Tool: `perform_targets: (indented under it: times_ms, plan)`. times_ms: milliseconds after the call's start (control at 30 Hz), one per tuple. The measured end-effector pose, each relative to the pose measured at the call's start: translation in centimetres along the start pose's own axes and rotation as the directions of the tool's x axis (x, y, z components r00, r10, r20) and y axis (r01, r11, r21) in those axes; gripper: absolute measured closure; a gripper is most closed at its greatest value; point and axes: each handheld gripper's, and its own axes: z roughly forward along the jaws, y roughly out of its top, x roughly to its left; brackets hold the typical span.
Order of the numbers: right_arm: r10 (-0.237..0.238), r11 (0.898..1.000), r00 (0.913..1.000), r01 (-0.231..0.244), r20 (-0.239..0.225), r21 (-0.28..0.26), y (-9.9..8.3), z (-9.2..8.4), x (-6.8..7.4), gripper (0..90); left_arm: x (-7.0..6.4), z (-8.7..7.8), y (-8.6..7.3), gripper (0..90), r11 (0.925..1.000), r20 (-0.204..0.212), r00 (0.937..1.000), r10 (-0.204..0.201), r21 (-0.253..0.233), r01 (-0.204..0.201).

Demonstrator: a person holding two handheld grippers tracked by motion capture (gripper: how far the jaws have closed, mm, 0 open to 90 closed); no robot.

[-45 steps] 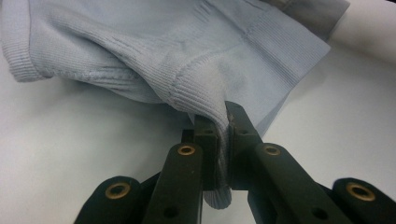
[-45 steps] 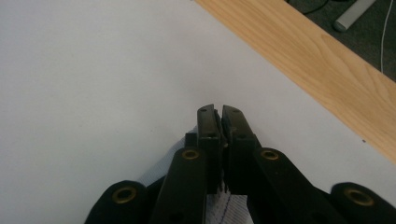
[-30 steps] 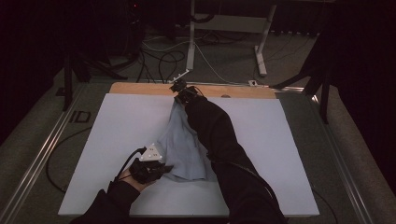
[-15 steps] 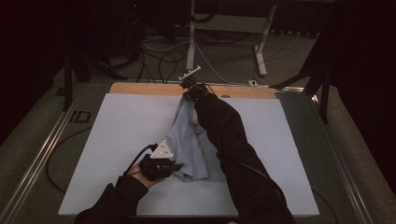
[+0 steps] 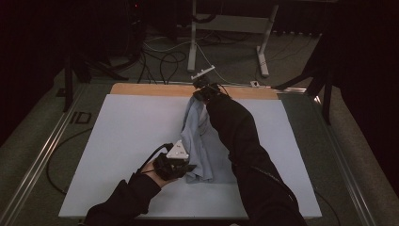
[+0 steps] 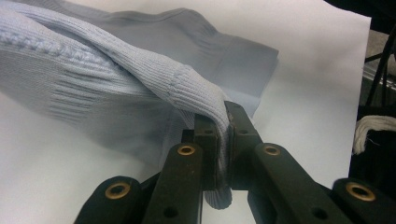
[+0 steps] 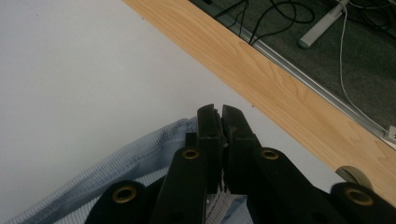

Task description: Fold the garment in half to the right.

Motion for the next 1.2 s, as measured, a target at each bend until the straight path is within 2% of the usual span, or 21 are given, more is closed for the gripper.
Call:
perform_targets:
  times_ms: [333,633,867,1200]
  plan:
    - [0.014,1.0,0.9999,-0.014,0.002,-0.016,-1.6,-1.1,-1.9,87.6,-0.7,1.9,1.8,86.6,0.999,0.029,0.9987,0.041,0.013,-0.042]
    - [0.032,0.999,0.9994,-0.032,-0.01,-0.028,-2.7,-1.3,-3.1,87.5,-1.3,3.6,2.7,86.6,0.998,0.051,0.9971,0.056,0.025,-0.057]
    - [0.03,0.999,0.9994,-0.031,-0.016,-0.028,-3.3,-1.1,-3.7,87.5,-1.5,5.1,3.3,86.5,0.9969,0.062,0.9959,0.065,0.038,-0.068]
    - [0.043,0.998,0.9983,-0.045,-0.039,-0.039,-4.2,-0.4,-3.8,87.5,-1.8,7.5,3.3,86.5,0.9959,0.069,0.9955,0.065,0.058,-0.069]
